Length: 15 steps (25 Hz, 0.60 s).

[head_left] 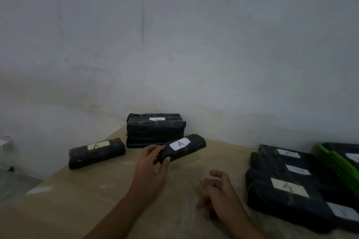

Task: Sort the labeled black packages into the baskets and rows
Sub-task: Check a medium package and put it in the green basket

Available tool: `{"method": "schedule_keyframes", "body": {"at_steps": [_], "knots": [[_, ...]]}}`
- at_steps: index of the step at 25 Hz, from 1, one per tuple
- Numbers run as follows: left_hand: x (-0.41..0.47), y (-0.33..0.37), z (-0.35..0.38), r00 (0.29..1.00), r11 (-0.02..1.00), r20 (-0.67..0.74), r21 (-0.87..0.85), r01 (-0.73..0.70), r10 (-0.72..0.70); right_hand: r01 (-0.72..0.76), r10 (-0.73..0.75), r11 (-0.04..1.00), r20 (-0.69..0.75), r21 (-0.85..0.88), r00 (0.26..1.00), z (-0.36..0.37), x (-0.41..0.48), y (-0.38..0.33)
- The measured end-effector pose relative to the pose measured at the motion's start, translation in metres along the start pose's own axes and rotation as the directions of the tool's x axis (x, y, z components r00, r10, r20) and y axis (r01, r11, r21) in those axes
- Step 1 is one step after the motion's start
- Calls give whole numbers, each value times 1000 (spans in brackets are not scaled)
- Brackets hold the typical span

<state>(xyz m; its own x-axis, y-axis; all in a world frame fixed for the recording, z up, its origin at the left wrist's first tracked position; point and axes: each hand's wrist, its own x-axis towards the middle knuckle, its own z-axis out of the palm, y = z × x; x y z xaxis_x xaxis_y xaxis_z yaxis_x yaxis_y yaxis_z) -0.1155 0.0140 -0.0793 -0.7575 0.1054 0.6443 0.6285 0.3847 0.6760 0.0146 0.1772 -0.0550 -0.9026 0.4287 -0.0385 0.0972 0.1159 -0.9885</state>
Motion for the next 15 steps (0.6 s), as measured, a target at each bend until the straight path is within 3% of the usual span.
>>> {"method": "schedule_keyframes", "body": {"at_steps": [3,6,8,11,15], "knots": [[-25,46,3,995,975,2,-197,-101,104,-42,41,983,8,181,999,-42,-30,-22],[-53,92,21,971,925,148,-359,-126,190,-34,73,897,-71,440,995,-98,-54,-30],[-64,114,41,949,897,222,-429,-110,223,2,83,893,-169,450,982,-133,-67,-28],[-83,143,74,953,829,286,-553,78,101,-42,147,926,-255,375,956,-173,-87,-14],[-105,167,109,854,553,481,-664,503,-199,-94,181,938,-239,335,954,-187,-95,5]]}}
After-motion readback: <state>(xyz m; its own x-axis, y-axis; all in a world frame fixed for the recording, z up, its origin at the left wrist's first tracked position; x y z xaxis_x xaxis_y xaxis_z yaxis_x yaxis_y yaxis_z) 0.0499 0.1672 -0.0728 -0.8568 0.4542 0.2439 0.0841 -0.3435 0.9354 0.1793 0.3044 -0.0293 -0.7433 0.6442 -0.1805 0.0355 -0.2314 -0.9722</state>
